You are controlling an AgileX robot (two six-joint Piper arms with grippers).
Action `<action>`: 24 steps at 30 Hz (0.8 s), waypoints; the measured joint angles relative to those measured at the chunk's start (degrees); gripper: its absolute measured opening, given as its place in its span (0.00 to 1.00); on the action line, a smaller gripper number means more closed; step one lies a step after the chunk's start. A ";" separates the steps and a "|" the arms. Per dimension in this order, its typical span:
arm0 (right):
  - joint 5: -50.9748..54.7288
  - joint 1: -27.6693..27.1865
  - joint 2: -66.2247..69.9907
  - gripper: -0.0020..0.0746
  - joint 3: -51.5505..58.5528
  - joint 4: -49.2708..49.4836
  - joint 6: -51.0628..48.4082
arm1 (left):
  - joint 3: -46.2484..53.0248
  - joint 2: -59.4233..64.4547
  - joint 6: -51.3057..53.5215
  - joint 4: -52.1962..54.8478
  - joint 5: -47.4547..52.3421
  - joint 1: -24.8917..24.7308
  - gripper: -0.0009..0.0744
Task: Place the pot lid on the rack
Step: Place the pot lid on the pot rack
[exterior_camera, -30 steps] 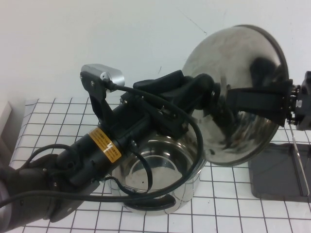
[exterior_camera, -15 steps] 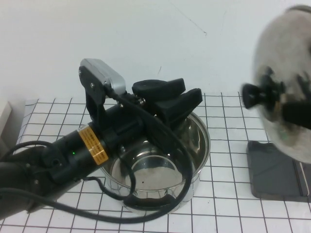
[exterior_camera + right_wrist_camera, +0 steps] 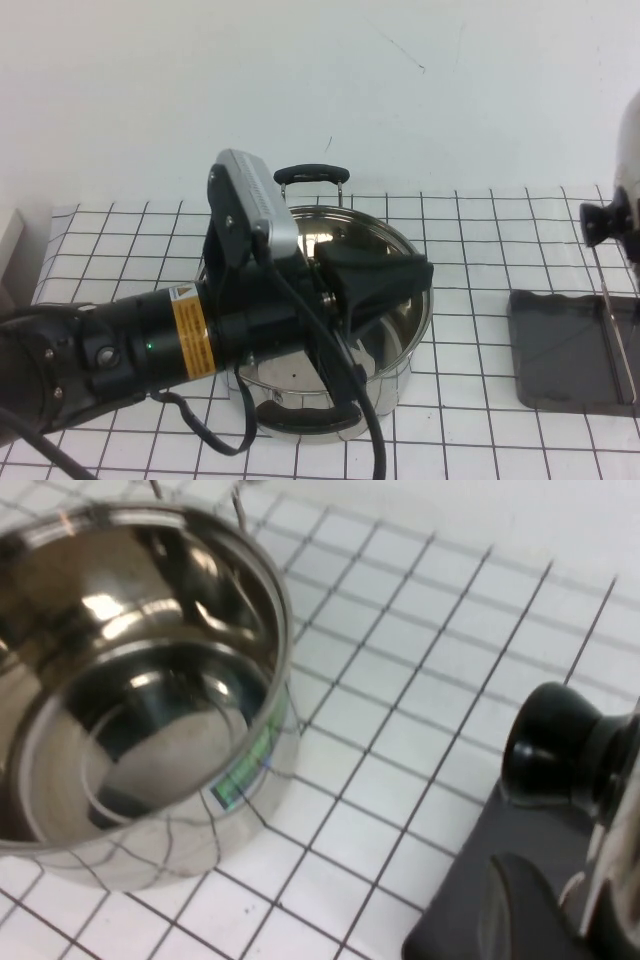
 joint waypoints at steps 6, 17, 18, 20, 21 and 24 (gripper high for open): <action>-2.50 0.00 7.49 0.19 0.00 -0.12 0.13 | 0.00 0.00 -1.20 3.37 1.72 0.00 0.01; -6.69 0.00 10.73 0.20 0.26 -0.45 0.25 | 0.00 0.00 -2.96 5.80 8.07 0.00 0.01; -7.13 0.00 10.73 0.21 0.26 -0.45 0.25 | 0.00 0.00 -2.96 6.08 8.31 0.00 0.01; -7.57 0.00 10.73 0.25 0.26 -0.45 0.25 | 0.00 0.00 -2.96 6.55 8.30 0.00 0.01; -7.57 0.00 10.73 0.28 0.26 -0.45 0.25 | 0.00 0.00 -2.96 6.70 8.30 0.00 0.01; -7.24 0.00 10.77 0.40 0.26 -0.45 0.25 | 0.00 0.00 -2.96 6.81 8.30 0.00 0.01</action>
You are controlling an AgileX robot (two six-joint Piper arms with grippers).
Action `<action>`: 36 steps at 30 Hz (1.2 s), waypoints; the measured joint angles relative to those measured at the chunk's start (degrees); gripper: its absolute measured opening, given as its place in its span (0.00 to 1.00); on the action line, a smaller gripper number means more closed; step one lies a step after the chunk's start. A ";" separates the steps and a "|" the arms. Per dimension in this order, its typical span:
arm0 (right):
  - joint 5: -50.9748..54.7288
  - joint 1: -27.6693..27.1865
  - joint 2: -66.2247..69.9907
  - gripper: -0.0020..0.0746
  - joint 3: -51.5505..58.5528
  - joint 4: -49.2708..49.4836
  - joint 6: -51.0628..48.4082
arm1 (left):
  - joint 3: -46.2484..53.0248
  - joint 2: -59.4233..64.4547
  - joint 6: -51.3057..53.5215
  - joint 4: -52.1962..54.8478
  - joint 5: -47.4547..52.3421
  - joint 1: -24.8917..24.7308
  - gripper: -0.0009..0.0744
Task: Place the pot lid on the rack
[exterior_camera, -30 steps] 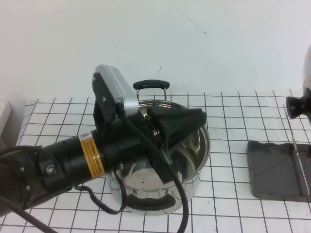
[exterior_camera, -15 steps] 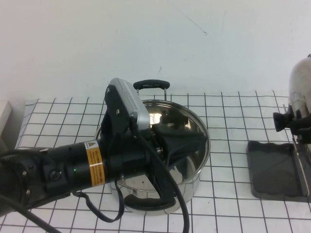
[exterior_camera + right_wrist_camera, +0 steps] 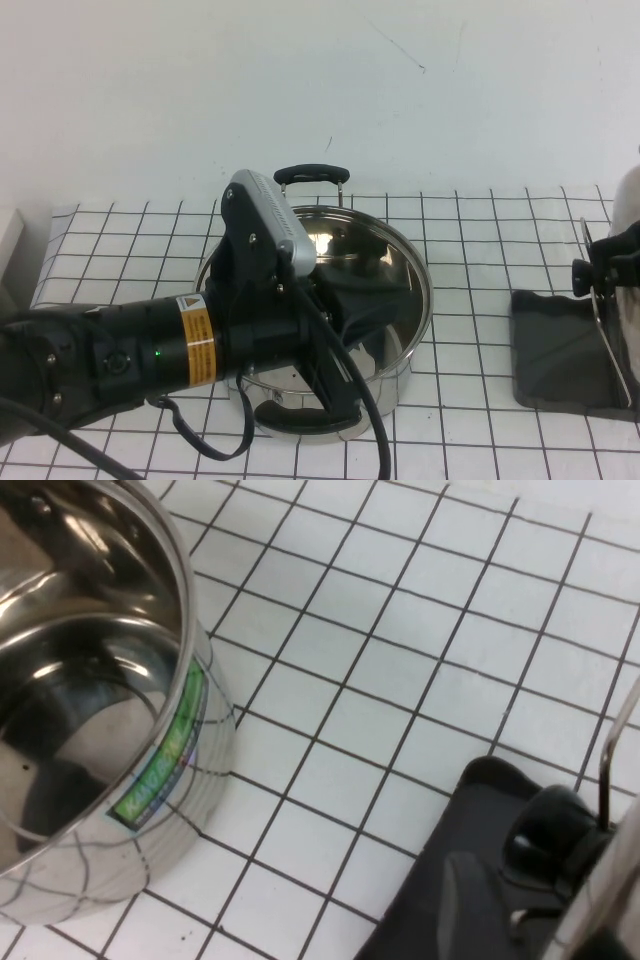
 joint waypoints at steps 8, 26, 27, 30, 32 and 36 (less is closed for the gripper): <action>1.26 0.00 -1.15 0.49 0.00 -0.13 0.00 | 0.00 0.00 -0.09 0.64 0.39 0.15 0.01; 13.26 0.00 -34.95 0.48 0.28 -16.73 8.97 | 1.18 -15.07 -13.39 15.15 25.20 5.70 0.01; 13.54 0.00 -36.98 0.46 0.82 -17.81 9.86 | 2.16 -17.39 -15.77 16.85 26.82 5.70 0.01; 13.53 0.00 -42.83 0.38 3.74 -19.49 11.03 | 6.60 -24.95 -20.65 19.76 30.83 5.70 0.01; 12.48 0.00 -47.05 0.31 6.33 -19.87 11.28 | 11.13 -31.15 -22.62 20.16 34.54 5.70 0.01; 8.81 0.00 -54.49 0.17 13.16 -18.93 11.52 | 20.39 -44.22 -28.13 20.40 43.09 5.70 0.01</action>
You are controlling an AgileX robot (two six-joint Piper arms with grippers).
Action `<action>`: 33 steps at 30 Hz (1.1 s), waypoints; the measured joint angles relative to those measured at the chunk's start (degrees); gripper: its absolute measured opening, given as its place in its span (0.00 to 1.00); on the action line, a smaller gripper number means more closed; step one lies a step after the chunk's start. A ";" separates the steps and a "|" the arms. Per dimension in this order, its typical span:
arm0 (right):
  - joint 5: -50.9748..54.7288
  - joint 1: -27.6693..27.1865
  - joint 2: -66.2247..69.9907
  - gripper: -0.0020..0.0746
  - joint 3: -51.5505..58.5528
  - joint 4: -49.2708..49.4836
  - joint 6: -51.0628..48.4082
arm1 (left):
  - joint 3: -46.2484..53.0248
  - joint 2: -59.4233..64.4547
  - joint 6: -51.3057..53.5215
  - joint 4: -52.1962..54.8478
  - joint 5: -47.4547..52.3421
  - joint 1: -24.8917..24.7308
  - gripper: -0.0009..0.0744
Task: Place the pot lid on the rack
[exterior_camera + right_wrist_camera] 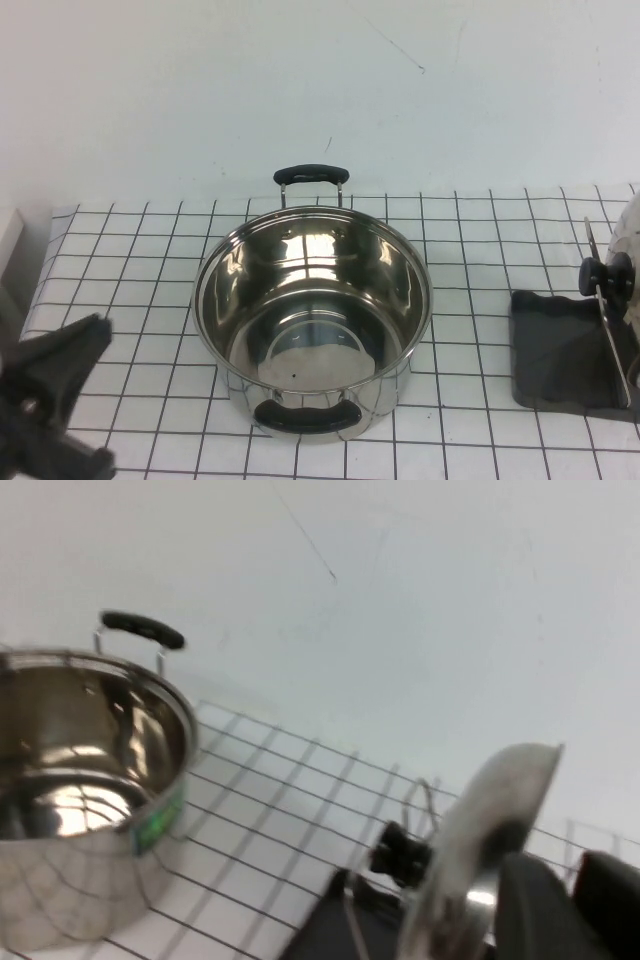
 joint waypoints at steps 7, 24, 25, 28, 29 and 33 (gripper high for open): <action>-5.47 0.00 -11.42 0.03 11.21 14.97 -7.61 | 10.92 -22.03 -5.14 -0.29 6.67 0.00 0.01; -3.30 0.00 -14.77 0.02 18.89 22.94 -15.15 | 19.69 -36.35 -5.40 -0.43 6.29 0.00 0.01; -2.65 0.00 -14.77 0.02 18.89 22.94 -15.15 | 19.98 -36.35 -5.40 -0.43 6.29 0.00 0.01; -1.05 0.00 -14.77 0.02 19.02 23.41 -14.66 | 21.08 -36.35 -5.50 -0.43 6.29 0.00 0.01; -0.69 0.00 -14.77 0.02 19.14 23.87 -14.53 | 21.44 -36.35 -5.50 -0.43 6.29 0.00 0.01; -0.13 0.00 -14.77 0.02 19.27 24.64 -14.08 | 22.56 -36.35 -5.50 -0.43 6.29 0.00 0.01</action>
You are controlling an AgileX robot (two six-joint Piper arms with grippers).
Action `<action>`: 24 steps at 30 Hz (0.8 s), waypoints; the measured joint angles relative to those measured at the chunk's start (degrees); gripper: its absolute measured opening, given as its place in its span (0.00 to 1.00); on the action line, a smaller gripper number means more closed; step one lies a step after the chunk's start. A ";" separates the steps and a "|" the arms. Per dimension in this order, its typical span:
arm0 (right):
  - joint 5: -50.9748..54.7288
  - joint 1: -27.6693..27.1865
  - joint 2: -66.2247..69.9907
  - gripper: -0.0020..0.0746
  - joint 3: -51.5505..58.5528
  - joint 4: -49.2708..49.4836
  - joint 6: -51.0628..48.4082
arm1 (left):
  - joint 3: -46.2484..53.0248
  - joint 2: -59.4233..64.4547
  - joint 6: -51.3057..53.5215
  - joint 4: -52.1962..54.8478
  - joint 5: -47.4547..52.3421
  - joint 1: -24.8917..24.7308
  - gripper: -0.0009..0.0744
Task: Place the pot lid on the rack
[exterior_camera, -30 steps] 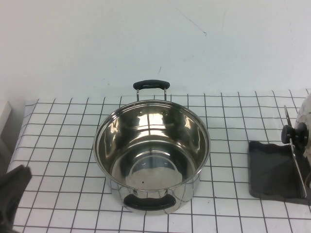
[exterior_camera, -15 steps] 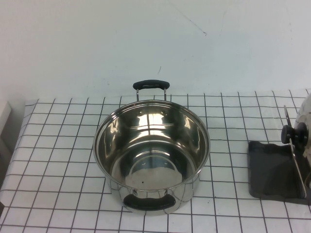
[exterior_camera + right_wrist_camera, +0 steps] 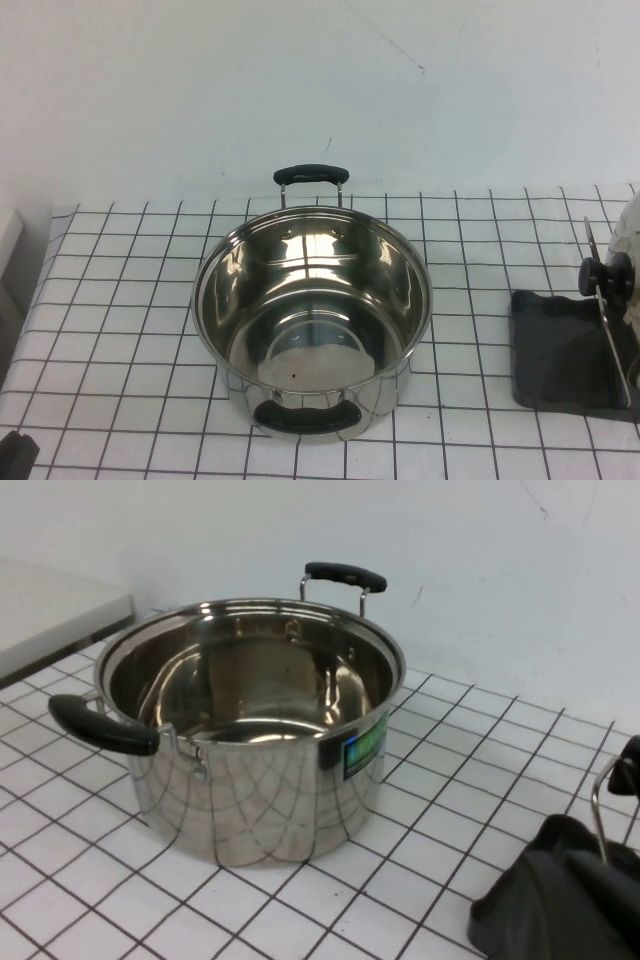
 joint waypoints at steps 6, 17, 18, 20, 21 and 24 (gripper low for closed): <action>0.70 0.00 0.00 0.02 0.11 -5.94 0.14 | 0.39 0.00 -0.12 0.00 -0.40 0.00 0.01; -29.61 0.00 0.00 0.02 16.22 -24.55 12.13 | 0.39 0.00 -0.23 0.00 -0.88 0.00 0.01; -32.97 0.00 0.00 0.02 17.93 -27.14 15.89 | 0.39 0.00 -0.23 0.00 -0.88 0.00 0.01; -35.26 0.00 0.00 0.02 19.25 -29.98 21.02 | 0.39 0.00 -0.23 0.00 -0.88 0.00 0.01; -34.71 0.00 0.00 0.02 19.36 -30.59 22.31 | 0.39 0.00 -0.23 0.00 -0.96 0.00 0.01; -31.00 -0.70 0.00 0.02 19.47 -32.90 23.97 | 0.39 0.00 -0.23 0.00 -0.96 0.00 0.01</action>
